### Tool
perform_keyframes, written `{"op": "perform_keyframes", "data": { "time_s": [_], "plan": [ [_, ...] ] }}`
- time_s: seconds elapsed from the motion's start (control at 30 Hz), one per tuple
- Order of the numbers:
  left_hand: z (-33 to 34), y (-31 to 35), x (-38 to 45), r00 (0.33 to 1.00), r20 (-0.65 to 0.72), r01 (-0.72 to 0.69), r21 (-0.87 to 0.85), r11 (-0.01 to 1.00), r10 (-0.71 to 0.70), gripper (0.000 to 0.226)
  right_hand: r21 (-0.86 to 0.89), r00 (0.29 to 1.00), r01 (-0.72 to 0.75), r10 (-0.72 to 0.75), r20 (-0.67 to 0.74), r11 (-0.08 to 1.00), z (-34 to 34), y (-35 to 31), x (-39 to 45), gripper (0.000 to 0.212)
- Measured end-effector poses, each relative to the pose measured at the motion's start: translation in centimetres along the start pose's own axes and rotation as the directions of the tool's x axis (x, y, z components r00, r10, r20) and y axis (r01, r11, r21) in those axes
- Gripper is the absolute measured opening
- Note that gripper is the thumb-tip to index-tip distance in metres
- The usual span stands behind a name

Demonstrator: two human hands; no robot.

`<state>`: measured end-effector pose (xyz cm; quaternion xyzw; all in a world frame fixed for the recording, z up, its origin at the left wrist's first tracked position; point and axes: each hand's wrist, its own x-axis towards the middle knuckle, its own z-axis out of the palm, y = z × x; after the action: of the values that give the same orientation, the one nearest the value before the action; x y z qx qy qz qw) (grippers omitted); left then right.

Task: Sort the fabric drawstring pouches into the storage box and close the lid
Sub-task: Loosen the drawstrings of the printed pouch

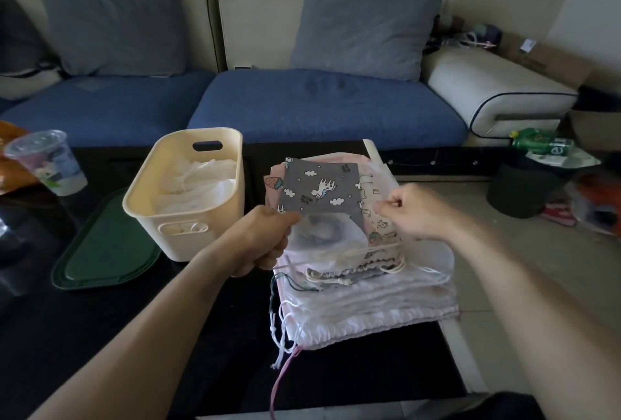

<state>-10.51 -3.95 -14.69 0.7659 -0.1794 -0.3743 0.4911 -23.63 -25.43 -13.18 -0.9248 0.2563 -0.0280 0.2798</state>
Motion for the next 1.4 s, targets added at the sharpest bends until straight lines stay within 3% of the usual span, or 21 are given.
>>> {"op": "perform_keyframes", "data": {
  "time_s": [0.1,0.13,0.2,0.3,0.4,0.47,0.53,0.63,0.7,0.83,0.9,1.1,1.23,1.3,1.4],
  "plan": [
    [1.6,0.1,-0.4,0.98,-0.04,-0.198,-0.045,0.979,0.196,0.049,-0.219,0.986,0.077,-0.107,-0.126,0.973,0.0,-0.9,-0.2,0.043],
    [2.2,0.1,-0.7,0.96,-0.041,-0.279,-0.087,0.956,0.276,0.047,-0.217,0.976,0.125,-0.159,-0.149,0.968,0.3,-1.1,-0.2,0.042],
    [3.3,0.3,-1.3,0.918,-0.012,-0.391,-0.209,0.896,0.397,0.04,-0.084,0.962,0.223,-0.233,-0.138,0.971,1.1,-1.5,-0.3,0.035],
    [3.9,1.0,-1.9,0.877,0.004,-0.438,-0.405,0.803,0.48,0.036,0.15,0.964,0.267,-0.267,-0.018,0.952,2.4,-2.2,-0.6,0.028],
    [4.0,1.6,-2.1,0.871,-0.029,-0.437,-0.503,0.746,0.491,0.036,0.365,0.939,0.235,-0.307,0.152,0.901,3.8,-3.0,-0.8,0.028],
    [3.9,1.7,-2.2,0.874,-0.06,-0.447,-0.49,0.748,0.483,0.038,0.518,0.908,0.138,-0.316,0.274,0.844,4.2,-3.6,-1.0,0.028],
    [3.8,1.6,-2.2,0.861,-0.135,-0.495,-0.435,0.752,0.49,0.037,0.553,0.867,0.092,-0.339,0.364,0.828,4.3,-4.0,-1.3,0.046],
    [3.8,1.0,-1.8,0.828,-0.216,-0.561,-0.296,0.773,0.518,0.029,0.473,0.83,0.189,-0.397,0.391,0.861,4.1,-4.4,-1.7,0.019],
    [3.6,0.6,-1.7,0.842,-0.139,-0.539,-0.254,0.803,0.521,0.017,0.483,0.847,0.199,-0.397,0.353,0.853,4.3,-4.5,-1.8,0.015],
    [2.2,-0.1,-1.4,0.846,0.048,-0.532,0.008,0.847,0.531,0.066,0.57,0.896,0.114,-0.332,0.296,0.814,4.7,-4.3,-1.7,0.028],
    [1.6,-0.4,-1.2,0.862,0.097,-0.506,0.097,0.857,0.498,0.07,0.602,0.915,0.074,-0.294,0.275,0.795,4.5,-4.1,-1.7,0.036],
    [1.4,-0.4,-1.1,0.841,-0.028,-0.525,0.203,0.827,0.541,0.02,0.597,0.937,0.004,-0.212,0.278,0.802,4.3,-3.7,-1.4,0.033],
    [0.4,-0.4,-1.0,0.851,0.006,-0.503,0.295,0.813,0.525,0.013,0.627,0.936,0.004,-0.224,0.272,0.779,4.6,-3.9,-1.4,0.034],
    [-0.2,-0.4,-0.7,0.82,-0.131,-0.466,0.414,0.782,0.557,0.011,0.617,0.943,0.01,-0.213,0.257,0.787,4.7,-3.9,-1.4,0.035],
    [-1.3,-0.1,-0.8,0.689,-0.426,-0.369,0.489,0.79,0.586,0.021,0.599,0.959,0.016,-0.182,0.219,0.801,4.4,-3.6,-1.3,0.037]
  ]
}}
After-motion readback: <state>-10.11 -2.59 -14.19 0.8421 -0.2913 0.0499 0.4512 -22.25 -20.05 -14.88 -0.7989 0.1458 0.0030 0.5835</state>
